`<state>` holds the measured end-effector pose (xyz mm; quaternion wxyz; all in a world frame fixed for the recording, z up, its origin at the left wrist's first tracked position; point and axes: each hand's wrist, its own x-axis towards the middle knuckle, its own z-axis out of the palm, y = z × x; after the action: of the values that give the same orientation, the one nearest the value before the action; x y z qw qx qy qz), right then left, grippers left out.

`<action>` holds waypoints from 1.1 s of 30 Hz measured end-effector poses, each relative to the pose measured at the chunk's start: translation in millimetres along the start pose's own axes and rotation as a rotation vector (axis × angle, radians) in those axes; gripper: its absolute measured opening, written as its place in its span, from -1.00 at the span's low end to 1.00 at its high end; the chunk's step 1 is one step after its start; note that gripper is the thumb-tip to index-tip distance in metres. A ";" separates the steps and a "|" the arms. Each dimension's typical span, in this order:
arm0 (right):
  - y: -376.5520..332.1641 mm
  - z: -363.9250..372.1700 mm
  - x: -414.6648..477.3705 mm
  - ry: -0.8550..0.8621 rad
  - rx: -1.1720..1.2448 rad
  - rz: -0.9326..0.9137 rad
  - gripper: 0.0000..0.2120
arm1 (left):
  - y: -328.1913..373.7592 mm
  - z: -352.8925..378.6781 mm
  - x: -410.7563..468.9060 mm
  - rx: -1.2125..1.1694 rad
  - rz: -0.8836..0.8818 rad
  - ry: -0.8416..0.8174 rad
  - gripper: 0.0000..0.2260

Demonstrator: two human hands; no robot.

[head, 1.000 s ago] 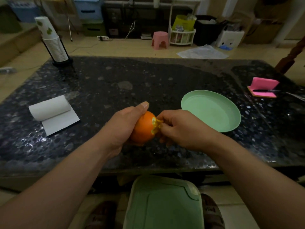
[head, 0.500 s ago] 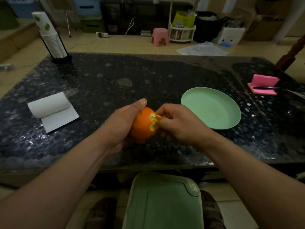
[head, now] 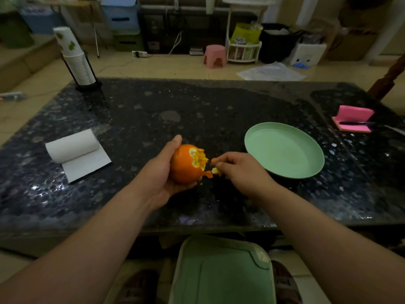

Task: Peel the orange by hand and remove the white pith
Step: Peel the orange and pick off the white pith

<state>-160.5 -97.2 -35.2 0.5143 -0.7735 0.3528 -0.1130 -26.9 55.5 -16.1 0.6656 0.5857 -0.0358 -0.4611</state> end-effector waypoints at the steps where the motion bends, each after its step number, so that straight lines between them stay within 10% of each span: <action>1: -2.6 -1.5 -0.4 0.013 -0.047 -0.050 -0.83 | -0.5 -2.1 2.6 -0.008 -0.004 0.011 -0.42; 13: -7.0 -3.4 0.7 0.047 -0.282 -0.107 -0.59 | -3.0 -8.2 17.6 -0.043 -0.080 0.070 -0.44; 20: 2.2 -7.2 -0.3 -0.005 -0.153 -0.112 -0.92 | -4.5 -0.7 18.7 -0.085 -0.077 0.075 -0.52; 28: 16.0 6.1 14.3 -0.088 -0.596 -0.056 -0.35 | -6.7 3.6 18.6 -0.098 -0.098 0.163 -0.58; 33: 5.3 29.2 11.5 -0.216 -0.607 -0.166 -0.69 | -4.9 0.2 20.5 -0.074 -0.079 0.156 -0.62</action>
<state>-138.8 -85.1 -54.9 0.2841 -0.9249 0.2498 0.0384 -18.1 42.5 -30.1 0.6689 0.5957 0.0562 -0.4411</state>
